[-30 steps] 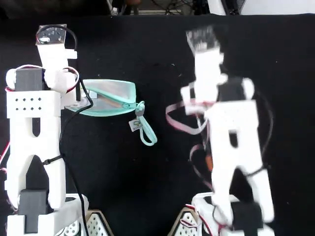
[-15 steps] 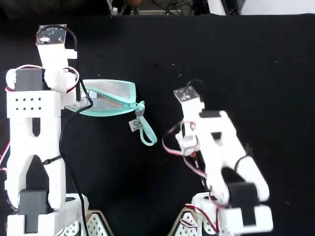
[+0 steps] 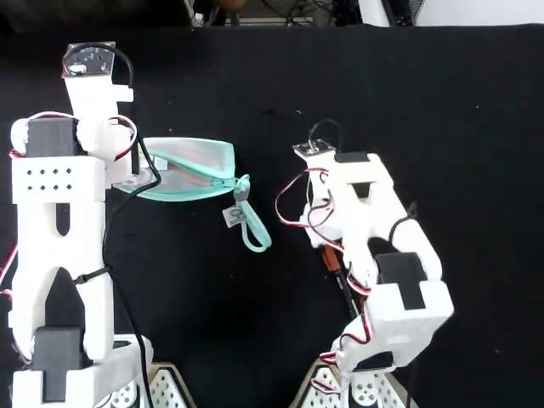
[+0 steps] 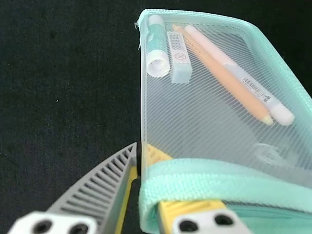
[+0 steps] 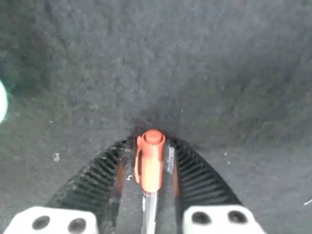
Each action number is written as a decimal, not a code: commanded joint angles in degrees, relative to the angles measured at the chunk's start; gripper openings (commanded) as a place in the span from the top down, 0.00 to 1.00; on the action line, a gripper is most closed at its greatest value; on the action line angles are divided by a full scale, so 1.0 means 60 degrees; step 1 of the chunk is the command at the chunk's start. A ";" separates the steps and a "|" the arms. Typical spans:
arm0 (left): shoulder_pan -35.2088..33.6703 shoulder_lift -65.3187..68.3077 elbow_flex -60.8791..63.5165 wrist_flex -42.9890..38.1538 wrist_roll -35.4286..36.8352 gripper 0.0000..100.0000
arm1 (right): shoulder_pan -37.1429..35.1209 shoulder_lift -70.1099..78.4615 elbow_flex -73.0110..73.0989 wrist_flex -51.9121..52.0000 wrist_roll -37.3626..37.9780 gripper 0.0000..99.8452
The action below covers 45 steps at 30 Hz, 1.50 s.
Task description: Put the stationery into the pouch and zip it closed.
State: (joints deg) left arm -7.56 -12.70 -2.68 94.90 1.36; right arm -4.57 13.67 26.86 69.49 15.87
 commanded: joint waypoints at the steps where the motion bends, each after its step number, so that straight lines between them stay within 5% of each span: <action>1: -0.0110 0.0088 0.0007 0.0059 -0.0044 0.97 | -0.0029 0.0330 0.0022 -0.0410 0.0073 0.94; 9: -0.0110 0.0088 0.0007 0.0059 -0.0044 0.97 | -0.0059 -0.2059 0.0212 0.0337 0.0088 0.99; 18: -0.0110 0.0088 0.0095 -0.0147 -0.0044 0.97 | -0.0147 -0.8755 0.0359 0.0996 -0.0132 0.99; 21: -0.0081 0.0088 0.0095 -0.0161 -0.0029 0.97 | -0.1011 -1.0923 0.0359 0.0601 -0.0894 0.99; 29: -0.0110 0.0088 0.0095 -0.0132 -0.0029 0.97 | -0.4615 -1.3883 0.0344 -0.2227 -0.1465 0.99; 45: -0.0110 0.0088 0.0095 -0.0117 0.0015 0.97 | -0.6813 -1.3897 0.2410 -0.7223 -0.1465 0.99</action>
State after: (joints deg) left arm -7.56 -12.70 -2.51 94.55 1.36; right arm -44.48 -69.58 37.41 33.27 7.34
